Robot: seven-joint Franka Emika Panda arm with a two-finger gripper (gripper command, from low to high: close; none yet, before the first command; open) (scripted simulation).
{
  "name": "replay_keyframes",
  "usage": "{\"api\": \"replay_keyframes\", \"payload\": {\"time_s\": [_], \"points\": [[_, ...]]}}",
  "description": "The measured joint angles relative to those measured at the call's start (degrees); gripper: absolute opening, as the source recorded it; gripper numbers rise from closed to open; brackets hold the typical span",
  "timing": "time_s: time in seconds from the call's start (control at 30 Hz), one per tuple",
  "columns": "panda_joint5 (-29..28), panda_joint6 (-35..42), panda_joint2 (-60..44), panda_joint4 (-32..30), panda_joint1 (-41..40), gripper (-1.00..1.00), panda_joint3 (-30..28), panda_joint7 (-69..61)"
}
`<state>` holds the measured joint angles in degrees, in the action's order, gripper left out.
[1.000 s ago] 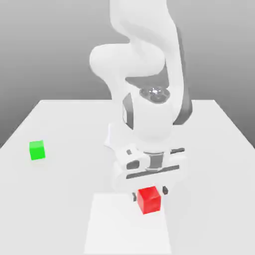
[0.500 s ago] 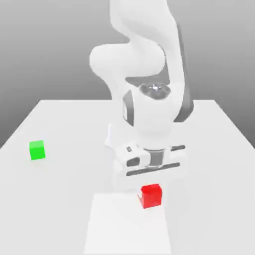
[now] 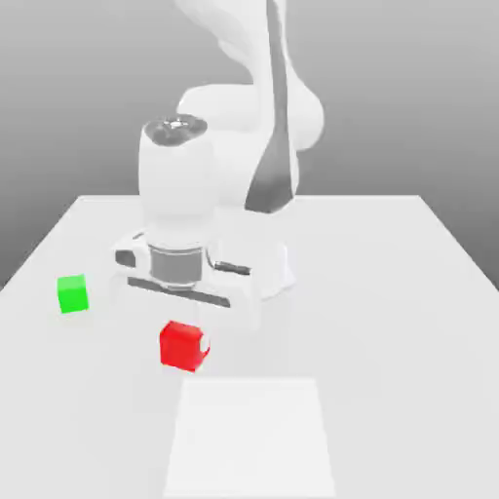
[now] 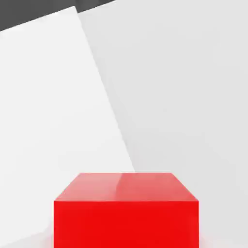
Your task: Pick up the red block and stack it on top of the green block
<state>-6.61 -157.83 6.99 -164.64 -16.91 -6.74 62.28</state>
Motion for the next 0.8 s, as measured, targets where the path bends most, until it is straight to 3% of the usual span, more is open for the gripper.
{"api": "replay_keyframes", "payload": {"time_s": [0.53,0.67,0.77,0.8], "points": [[-6.14,4.41,6.43,-1.38,-33.34,-1.00,-16.62,35.69],[-1.64,-1.47,0.07,-1.10,-35.00,-1.00,-19.97,36.57],[6.81,-7.38,-6.50,-0.93,-33.79,-1.00,-19.36,30.97],[10.14,-9.05,-8.46,-0.85,-34.12,1.00,-18.10,28.66]]}}
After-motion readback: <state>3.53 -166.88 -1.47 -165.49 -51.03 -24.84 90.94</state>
